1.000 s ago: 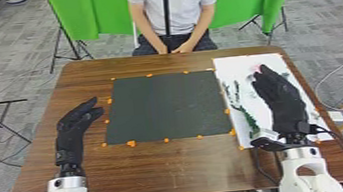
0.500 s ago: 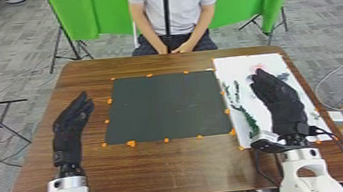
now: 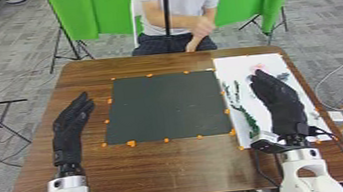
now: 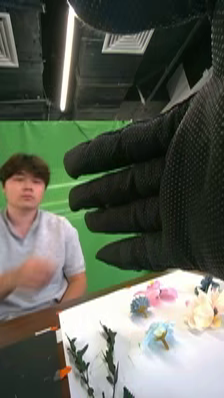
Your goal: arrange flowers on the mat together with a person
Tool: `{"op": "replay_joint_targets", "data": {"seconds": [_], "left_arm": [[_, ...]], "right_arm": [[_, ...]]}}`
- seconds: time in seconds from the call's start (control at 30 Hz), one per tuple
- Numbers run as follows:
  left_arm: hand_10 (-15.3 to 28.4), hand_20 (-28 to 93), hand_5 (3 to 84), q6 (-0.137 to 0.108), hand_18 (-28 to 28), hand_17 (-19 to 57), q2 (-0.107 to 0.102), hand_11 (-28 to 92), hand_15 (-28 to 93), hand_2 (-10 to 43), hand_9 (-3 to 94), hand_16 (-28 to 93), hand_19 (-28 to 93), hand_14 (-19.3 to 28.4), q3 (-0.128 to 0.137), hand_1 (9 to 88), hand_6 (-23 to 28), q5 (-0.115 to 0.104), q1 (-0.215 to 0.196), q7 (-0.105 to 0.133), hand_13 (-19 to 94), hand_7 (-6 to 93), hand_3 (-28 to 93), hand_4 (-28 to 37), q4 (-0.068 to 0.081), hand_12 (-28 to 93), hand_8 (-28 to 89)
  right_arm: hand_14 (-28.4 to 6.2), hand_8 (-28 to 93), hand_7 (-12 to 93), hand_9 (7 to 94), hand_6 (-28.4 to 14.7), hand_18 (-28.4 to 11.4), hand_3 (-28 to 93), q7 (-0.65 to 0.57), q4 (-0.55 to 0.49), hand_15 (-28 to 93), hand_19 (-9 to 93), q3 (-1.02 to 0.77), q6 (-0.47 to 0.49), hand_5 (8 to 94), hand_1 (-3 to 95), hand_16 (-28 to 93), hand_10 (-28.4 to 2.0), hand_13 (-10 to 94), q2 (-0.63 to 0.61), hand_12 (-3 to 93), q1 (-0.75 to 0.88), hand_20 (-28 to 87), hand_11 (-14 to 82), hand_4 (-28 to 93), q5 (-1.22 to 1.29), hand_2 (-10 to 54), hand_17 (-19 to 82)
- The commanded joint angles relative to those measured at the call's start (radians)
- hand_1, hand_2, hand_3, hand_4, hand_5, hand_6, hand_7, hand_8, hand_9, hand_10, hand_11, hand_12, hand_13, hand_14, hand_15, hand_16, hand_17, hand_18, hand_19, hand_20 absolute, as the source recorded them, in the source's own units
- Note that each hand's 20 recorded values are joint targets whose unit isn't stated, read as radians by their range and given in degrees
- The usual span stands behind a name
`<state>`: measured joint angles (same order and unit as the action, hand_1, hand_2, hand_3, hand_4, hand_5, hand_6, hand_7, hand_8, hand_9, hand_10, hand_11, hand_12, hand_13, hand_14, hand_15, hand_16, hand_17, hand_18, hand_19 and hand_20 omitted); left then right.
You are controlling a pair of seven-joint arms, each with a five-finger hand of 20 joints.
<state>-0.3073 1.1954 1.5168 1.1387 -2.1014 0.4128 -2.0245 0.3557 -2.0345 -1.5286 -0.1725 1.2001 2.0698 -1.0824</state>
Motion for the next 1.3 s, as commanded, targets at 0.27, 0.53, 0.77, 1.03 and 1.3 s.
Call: {"op": "replay_joint_targets", "data": {"seconds": [0.27, 0.53, 0.77, 1.03, 1.3], "left_arm": [[13.7, 22, 44.9, 0.006, 10.0, 16.1, 0.012, 15, 11, -7.4, 43.8, -2, 4, 14.3, -0.007, 27.6, 4.5, 0.004, -0.024, 0.006, 37, 9.0, 71, -23.8, 0.003, 10, -6], [13.9, 22, 46.1, 0.003, 10.1, 16.0, 0.01, 16, 11, -7.2, 44.9, -2, 4, 14.6, -0.006, 27.8, 4.7, 0.011, -0.029, 0.008, 38, 9.5, 71, -23.9, -0.003, 11, -6], [14.0, 22, 47.0, 0.027, 10.1, 15.9, 0.02, 17, 11, -7.0, 45.7, -2, 4, 15.0, -0.007, 27.8, 4.9, 0.023, -0.009, -0.023, 39, 10.0, 71, -23.8, 0.003, 11, -6], [14.1, 22, 48.5, 0.02, 10.2, 15.8, 0.012, 18, 11, -6.9, 47.2, -2, 4, 15.1, 0.009, 28.0, 5.0, 0.015, 0.013, -0.039, 39, 10.5, 70, -23.8, 0.011, 11, -6], [14.2, 23, 48.8, 0.04, 10.3, 15.8, 0.012, 18, 11, -7.0, 47.6, -2, 4, 15.3, -0.012, 27.8, 4.9, 0.025, 0.02, -0.029, 39, 10.9, 70, -23.8, 0.018, 12, -6]], "right_arm": [[-9.2, -9, 10, 44.7, -5.5, -9.0, 75, 0.013, -0.007, 12, 0, 0.007, 0.018, 46.7, 14.5, -2, -14.9, 30, -0.007, 9.2, 0.005, 19, 4.9, -19, -0.009, -8.4, 17], [-9.1, -9, 11, 45.6, -5.5, -9.0, 75, 0.002, -0.008, 12, 0, 0.011, 0.038, 47.4, 14.7, -2, -14.8, 31, -0.006, 9.2, 0.002, 19, 5.1, -19, -0.012, -8.2, 17], [-9.0, -9, 11, 45.9, -5.2, -9.1, 75, -0.026, -0.007, 13, 1, 0.001, 0.085, 47.6, 14.7, -2, -14.8, 31, 0.018, 9.2, -0.001, 19, 5.1, -19, -0.032, -8.2, 17], [-9.1, -9, 11, 46.6, -5.1, -9.3, 75, -0.045, -0.022, 13, 1, 0.009, 0.056, 48.2, 15.0, -2, -14.8, 32, -0.001, 9.3, 0.01, 19, 5.3, -19, -0.029, -8.1, 17], [-9.1, -9, 11, 46.7, -5.1, -9.4, 75, -0.025, -0.011, 13, 1, 0.049, 0.067, 48.3, 15.0, -2, -14.8, 32, -0.006, 9.4, -0.019, 19, 5.3, -19, -0.027, -8.1, 17]]}}
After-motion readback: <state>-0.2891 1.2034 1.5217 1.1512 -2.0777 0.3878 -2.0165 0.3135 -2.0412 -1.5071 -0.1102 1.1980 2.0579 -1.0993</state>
